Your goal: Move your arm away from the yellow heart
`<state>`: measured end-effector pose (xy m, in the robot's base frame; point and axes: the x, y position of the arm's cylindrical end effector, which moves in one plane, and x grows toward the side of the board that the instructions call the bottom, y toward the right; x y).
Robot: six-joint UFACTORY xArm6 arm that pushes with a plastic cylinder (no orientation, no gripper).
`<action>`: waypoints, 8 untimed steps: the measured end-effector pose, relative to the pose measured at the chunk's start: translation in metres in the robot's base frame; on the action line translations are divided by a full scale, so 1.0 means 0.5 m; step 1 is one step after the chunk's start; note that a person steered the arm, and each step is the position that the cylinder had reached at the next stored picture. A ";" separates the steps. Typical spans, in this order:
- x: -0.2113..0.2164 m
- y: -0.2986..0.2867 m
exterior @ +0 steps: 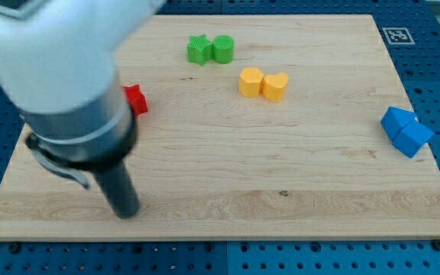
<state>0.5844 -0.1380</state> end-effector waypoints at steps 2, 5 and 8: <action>-0.153 -0.149; -0.218 -0.195; -0.268 -0.292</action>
